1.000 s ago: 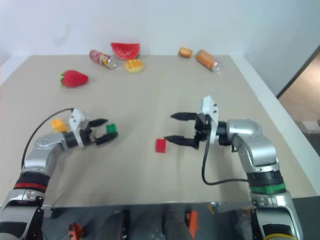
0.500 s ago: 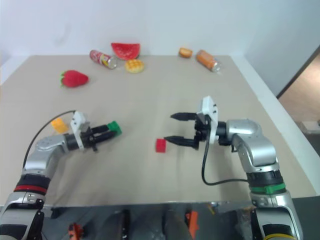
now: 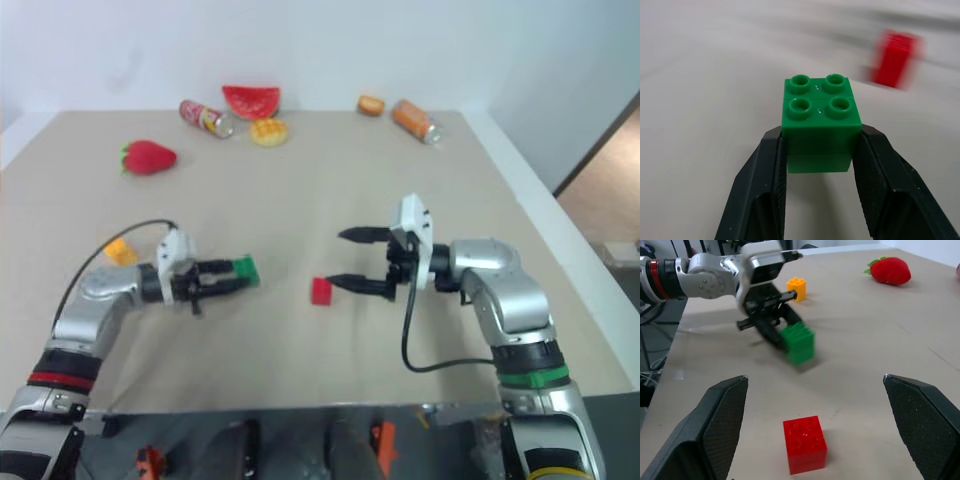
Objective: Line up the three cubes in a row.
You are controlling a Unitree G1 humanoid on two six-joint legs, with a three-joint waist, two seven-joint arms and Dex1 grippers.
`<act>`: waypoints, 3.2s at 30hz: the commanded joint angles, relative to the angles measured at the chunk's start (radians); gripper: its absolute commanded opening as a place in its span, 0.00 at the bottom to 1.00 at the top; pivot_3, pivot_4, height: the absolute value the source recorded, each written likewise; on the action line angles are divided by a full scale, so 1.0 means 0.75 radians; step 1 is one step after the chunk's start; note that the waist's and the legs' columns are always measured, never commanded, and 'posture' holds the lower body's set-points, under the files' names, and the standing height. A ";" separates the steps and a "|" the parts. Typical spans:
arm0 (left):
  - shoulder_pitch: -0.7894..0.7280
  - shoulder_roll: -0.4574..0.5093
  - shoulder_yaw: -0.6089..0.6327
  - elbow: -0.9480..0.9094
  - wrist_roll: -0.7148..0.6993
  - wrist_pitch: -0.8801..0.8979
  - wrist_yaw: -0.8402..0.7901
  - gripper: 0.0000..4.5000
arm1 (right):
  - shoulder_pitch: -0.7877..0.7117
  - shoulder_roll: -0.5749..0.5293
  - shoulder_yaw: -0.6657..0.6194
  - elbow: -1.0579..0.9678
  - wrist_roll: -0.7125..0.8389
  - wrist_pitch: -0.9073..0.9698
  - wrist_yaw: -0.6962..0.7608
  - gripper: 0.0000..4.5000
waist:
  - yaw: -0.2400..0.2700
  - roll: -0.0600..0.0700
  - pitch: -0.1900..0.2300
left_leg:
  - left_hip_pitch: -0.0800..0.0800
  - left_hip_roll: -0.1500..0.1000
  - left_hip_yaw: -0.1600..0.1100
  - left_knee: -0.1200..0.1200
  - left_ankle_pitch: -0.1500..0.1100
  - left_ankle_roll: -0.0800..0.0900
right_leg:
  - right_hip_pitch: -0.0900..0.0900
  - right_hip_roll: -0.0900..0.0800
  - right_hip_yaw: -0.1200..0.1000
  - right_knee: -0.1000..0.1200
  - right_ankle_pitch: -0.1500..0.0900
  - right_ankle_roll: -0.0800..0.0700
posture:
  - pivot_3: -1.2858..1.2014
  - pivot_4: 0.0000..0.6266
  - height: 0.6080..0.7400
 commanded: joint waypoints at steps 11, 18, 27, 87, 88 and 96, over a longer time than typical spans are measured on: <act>-0.263 -0.104 -0.088 0.409 0.071 -0.303 -0.283 0.28 | 0.203 -0.248 -0.205 -0.295 0.292 0.243 0.064 1.00 | 0.011 0.000 0.000 | -0.001 -0.001 -0.001 0.003 0.000 0.000 | 0.001 -0.001 0.000 0.000 -0.002 -0.002 | 0.52 0.24 1.00; -0.368 -0.183 -0.108 0.604 0.120 -0.404 -0.328 0.28 | 0.273 -0.249 -0.238 -0.357 0.318 0.266 0.006 1.00 | 0.008 0.000 0.000 | -0.001 -0.001 -0.002 0.003 0.000 0.000 | 0.001 0.001 0.000 0.000 -0.001 -0.001 | 0.52 0.24 1.00; -0.434 -0.205 -0.085 0.734 0.143 -0.459 -0.346 0.28 | 0.291 -0.242 -0.230 -0.360 0.308 0.250 -0.024 1.00 | 0.007 0.000 0.000 | -0.002 -0.001 -0.003 0.003 0.000 0.000 | 0.001 0.001 0.000 0.000 0.001 0.002 | 0.52 0.24 1.00; 0.345 -0.256 0.729 -0.757 -0.121 0.967 1.655 0.86 | -0.086 0.105 0.013 -0.053 0.071 -0.043 -0.082 1.00 | 0.001 -0.002 -0.001 | 0.002 0.001 -0.004 0.003 0.002 0.001 | 0.004 0.001 -0.002 0.001 0.001 -0.003 | 0.52 0.24 1.00; 0.329 -0.250 0.719 -0.734 -0.100 0.956 1.667 0.86 | -0.082 0.105 0.009 -0.059 0.073 -0.040 -0.086 1.00 | 0.001 -0.002 -0.001 | 0.002 0.000 -0.004 0.003 0.002 0.001 | 0.004 0.001 -0.002 0.001 0.001 -0.003 | 0.52 0.24 1.00; 0.228 -0.220 0.626 -0.599 -0.024 0.911 1.625 0.86 | -0.046 0.088 -0.020 -0.100 0.081 -0.034 -0.114 1.00 | 0.001 -0.002 -0.001 | 0.002 0.000 -0.003 0.003 0.002 0.001 | 0.004 0.001 -0.002 0.001 0.001 -0.004 | 0.52 0.24 1.00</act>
